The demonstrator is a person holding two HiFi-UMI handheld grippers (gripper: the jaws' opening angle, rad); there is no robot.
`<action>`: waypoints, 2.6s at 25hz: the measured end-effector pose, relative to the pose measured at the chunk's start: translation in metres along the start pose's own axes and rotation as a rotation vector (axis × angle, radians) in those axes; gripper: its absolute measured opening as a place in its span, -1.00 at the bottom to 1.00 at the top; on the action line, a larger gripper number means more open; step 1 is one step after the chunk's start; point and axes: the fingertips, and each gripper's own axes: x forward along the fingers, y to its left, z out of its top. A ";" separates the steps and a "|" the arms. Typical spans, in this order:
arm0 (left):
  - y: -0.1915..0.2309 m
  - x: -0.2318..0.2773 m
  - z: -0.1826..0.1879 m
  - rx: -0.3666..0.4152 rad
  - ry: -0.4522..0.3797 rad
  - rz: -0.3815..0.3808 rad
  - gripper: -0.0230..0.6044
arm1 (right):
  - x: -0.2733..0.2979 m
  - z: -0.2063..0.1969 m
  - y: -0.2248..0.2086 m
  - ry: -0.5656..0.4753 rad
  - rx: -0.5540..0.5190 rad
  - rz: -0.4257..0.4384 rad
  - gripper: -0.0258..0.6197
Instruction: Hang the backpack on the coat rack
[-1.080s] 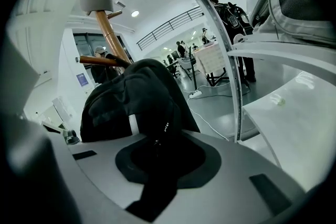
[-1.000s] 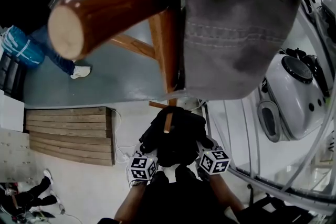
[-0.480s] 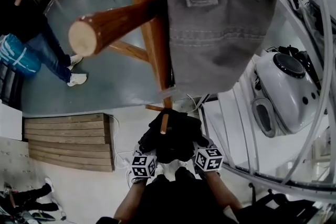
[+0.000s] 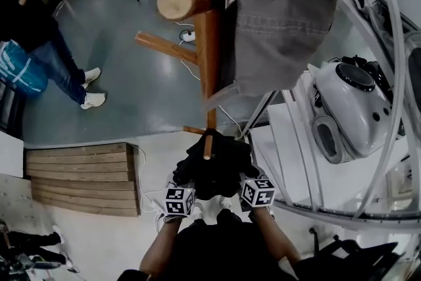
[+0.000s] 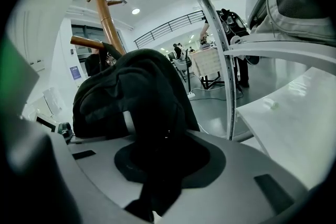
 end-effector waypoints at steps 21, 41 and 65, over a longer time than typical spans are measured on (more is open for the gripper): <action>0.007 -0.080 0.015 -0.013 -0.101 0.003 -0.10 | -0.074 0.032 0.030 -0.154 -0.042 0.061 -0.39; -0.056 -0.212 0.113 0.196 -0.481 0.129 -0.87 | -0.147 0.063 0.120 -0.304 -0.114 0.109 -0.87; -0.050 -0.187 0.102 0.142 -0.431 0.086 -0.86 | -0.143 0.040 0.126 -0.266 -0.093 0.075 -0.88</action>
